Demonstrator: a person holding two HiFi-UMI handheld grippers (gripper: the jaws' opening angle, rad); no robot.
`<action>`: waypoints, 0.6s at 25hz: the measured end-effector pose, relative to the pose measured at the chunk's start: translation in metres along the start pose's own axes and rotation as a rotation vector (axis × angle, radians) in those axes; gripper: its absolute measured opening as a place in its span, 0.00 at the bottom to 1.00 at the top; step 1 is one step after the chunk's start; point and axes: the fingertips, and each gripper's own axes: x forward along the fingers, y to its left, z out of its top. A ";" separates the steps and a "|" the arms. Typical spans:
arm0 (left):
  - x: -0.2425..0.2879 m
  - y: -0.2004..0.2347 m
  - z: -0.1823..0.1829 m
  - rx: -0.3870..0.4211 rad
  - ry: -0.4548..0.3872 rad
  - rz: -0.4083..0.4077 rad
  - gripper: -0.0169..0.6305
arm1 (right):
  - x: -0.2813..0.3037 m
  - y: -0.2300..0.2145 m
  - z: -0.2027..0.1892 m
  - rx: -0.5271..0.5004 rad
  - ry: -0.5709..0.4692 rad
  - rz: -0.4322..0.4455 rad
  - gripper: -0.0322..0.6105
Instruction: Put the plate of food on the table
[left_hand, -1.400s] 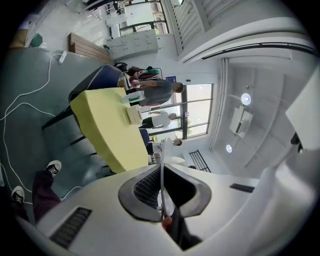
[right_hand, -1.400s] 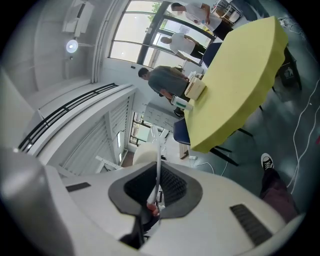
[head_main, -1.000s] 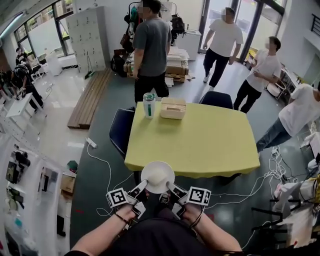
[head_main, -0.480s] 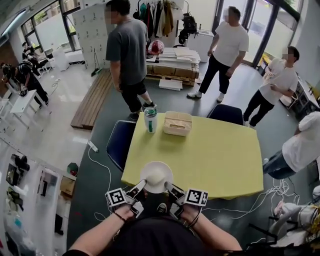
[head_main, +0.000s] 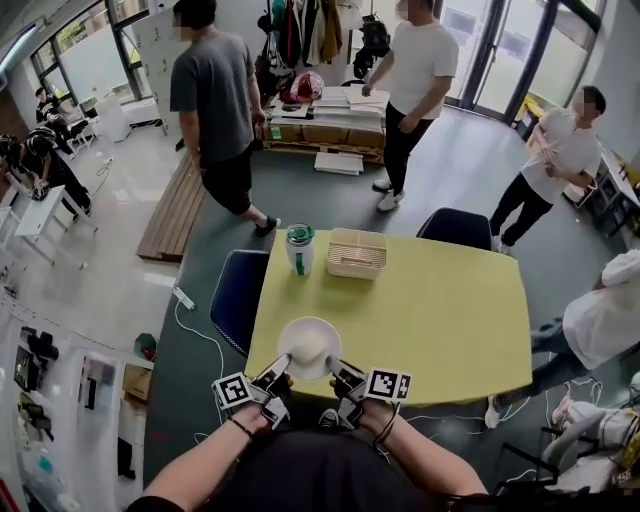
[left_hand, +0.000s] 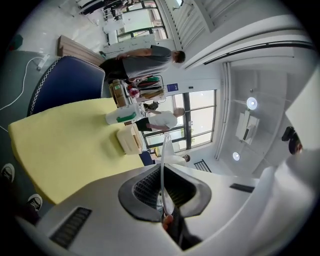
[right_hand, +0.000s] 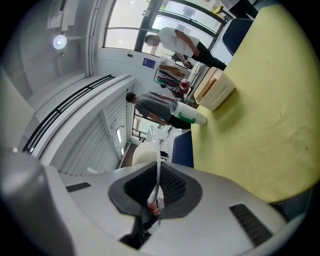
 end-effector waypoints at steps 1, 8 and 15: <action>0.002 0.005 0.005 0.000 0.009 0.002 0.05 | 0.006 -0.003 0.001 0.000 -0.004 0.000 0.08; -0.001 0.044 0.029 0.040 0.084 0.015 0.05 | 0.035 -0.027 -0.010 0.029 -0.042 -0.023 0.08; -0.002 0.092 0.033 0.000 0.127 0.038 0.05 | 0.057 -0.071 -0.030 0.056 -0.078 -0.064 0.09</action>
